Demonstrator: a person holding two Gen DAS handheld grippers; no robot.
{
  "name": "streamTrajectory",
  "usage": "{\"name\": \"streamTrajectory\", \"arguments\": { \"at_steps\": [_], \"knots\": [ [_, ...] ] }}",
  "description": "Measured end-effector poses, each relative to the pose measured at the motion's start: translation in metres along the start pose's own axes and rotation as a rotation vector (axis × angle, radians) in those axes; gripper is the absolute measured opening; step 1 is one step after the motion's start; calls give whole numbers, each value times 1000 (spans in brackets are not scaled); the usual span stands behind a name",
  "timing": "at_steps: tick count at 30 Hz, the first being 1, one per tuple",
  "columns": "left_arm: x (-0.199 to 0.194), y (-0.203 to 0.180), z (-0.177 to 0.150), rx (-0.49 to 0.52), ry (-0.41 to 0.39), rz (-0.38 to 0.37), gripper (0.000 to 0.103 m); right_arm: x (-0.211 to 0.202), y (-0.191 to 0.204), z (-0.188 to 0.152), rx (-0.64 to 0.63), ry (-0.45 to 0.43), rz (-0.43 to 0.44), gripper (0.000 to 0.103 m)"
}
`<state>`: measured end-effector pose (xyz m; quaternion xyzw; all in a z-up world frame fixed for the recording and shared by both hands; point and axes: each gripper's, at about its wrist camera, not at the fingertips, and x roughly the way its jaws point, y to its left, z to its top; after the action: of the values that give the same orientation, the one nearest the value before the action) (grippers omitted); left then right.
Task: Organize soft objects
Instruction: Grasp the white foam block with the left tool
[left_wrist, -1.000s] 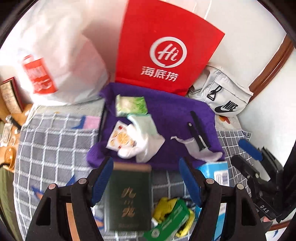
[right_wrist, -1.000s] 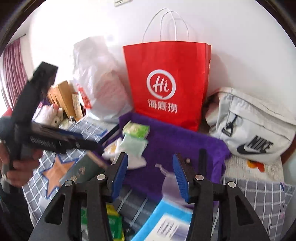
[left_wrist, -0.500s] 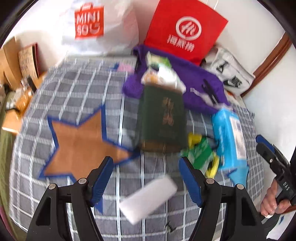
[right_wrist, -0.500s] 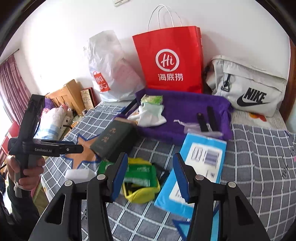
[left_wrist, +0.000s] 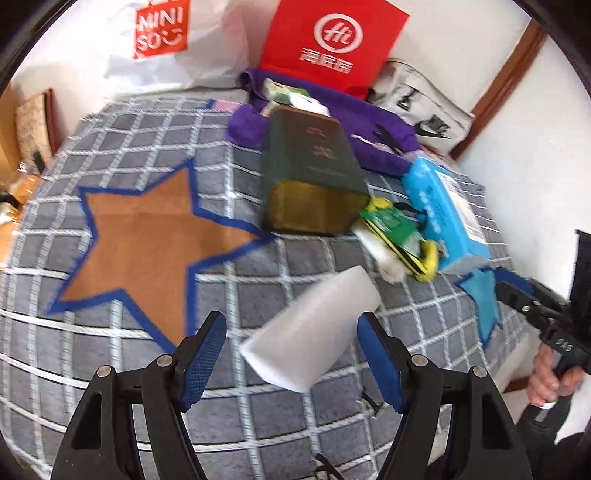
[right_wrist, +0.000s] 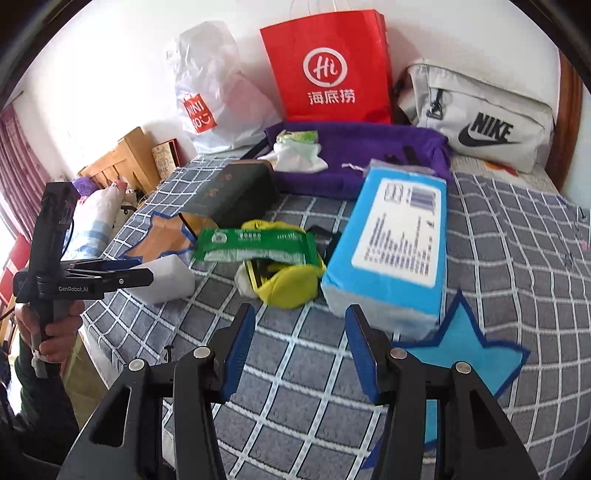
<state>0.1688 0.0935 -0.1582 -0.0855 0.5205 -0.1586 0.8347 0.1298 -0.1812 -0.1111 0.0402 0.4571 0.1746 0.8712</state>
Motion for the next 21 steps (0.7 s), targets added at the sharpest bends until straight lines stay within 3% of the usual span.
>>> {"name": "streamTrajectory", "arguments": {
  "at_steps": [4, 8, 15, 19, 21],
  "knots": [
    [8, -6, -4, 10, -6, -50, 73, 0, 0, -13, 27, 13, -6, 50],
    [24, -19, -8, 37, 38, -90, 73, 0, 7, -23, 17, 29, -14, 50],
    [31, -36, -17, 77, 18, -33, 73, -3, 15, -27, 10, 30, -23, 50],
    [27, -30, -20, 29, 20, -90, 49, -2, 22, -26, 4, 30, -28, 50],
    [22, -27, -22, 7, 2, -85, 48, -2, 26, -26, -3, 26, -20, 50]
  ]
}}
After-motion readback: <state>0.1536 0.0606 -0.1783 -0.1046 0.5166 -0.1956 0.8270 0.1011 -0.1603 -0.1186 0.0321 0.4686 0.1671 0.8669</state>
